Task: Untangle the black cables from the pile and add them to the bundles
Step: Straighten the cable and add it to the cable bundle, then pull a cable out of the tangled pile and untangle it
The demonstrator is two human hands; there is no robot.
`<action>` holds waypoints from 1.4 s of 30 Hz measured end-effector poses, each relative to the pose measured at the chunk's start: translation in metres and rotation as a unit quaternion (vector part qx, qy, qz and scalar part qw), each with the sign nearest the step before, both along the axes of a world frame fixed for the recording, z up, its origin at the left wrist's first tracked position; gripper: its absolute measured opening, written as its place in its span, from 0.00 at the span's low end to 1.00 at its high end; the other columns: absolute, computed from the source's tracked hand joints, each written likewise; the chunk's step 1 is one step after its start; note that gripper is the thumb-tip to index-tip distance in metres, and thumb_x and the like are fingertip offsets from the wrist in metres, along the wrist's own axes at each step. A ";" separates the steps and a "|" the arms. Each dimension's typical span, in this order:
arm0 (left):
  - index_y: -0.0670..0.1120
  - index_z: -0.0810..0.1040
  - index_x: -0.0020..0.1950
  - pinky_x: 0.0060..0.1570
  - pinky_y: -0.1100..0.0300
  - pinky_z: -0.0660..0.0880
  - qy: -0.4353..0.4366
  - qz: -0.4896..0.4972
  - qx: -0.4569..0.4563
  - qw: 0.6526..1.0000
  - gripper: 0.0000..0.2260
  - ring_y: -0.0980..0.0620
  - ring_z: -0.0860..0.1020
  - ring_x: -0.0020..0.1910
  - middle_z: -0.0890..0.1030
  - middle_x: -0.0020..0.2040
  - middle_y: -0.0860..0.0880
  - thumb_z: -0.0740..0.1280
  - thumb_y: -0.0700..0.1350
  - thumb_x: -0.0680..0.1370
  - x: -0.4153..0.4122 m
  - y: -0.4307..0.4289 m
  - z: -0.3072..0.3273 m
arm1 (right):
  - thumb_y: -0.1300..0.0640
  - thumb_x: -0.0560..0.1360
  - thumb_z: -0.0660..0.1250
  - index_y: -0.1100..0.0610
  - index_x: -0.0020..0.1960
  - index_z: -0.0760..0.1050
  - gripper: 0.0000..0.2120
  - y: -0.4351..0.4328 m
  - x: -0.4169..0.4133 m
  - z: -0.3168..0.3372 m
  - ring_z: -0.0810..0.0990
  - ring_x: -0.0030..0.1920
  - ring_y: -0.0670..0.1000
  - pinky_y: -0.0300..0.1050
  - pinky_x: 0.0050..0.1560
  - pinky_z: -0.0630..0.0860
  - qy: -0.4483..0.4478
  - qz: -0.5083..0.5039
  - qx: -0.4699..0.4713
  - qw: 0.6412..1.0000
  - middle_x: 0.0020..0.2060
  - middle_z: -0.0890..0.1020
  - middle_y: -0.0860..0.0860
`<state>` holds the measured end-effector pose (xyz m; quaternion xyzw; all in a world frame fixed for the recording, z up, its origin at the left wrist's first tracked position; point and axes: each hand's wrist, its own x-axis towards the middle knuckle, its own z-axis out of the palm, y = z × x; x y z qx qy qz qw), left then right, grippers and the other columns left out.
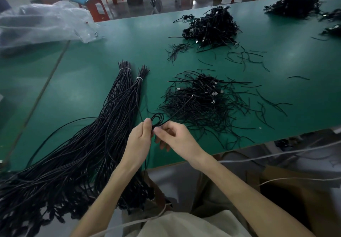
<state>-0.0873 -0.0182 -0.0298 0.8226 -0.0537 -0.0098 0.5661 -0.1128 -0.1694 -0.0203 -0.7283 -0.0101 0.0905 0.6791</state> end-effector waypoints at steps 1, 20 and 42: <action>0.45 0.68 0.35 0.28 0.64 0.65 -0.004 0.002 0.005 1.000 0.22 0.59 0.67 0.25 0.71 0.26 0.56 0.54 0.50 0.88 0.000 0.000 -0.001 | 0.52 0.82 0.69 0.59 0.51 0.80 0.09 0.002 -0.001 -0.001 0.82 0.36 0.45 0.35 0.38 0.75 0.001 0.003 0.000 1.000 0.39 0.85 0.49; 0.51 0.68 0.32 0.21 0.64 0.56 0.159 -0.089 -0.127 0.975 0.19 0.54 0.55 0.24 0.60 0.27 0.54 0.60 0.57 0.80 -0.004 0.012 0.017 | 0.55 0.71 0.80 0.52 0.64 0.78 0.23 -0.012 0.003 0.009 0.82 0.55 0.55 0.53 0.62 0.79 -0.043 0.031 0.019 0.998 0.58 0.82 0.52; 0.53 0.84 0.40 0.23 0.65 0.59 0.101 -0.097 -0.087 0.986 0.22 0.57 0.60 0.24 0.63 0.27 0.56 0.56 0.56 0.86 -0.006 0.006 0.021 | 0.53 0.74 0.78 0.48 0.55 0.84 0.11 -0.011 0.004 0.007 0.81 0.57 0.47 0.53 0.64 0.77 -0.117 0.026 -0.045 0.992 0.52 0.83 0.45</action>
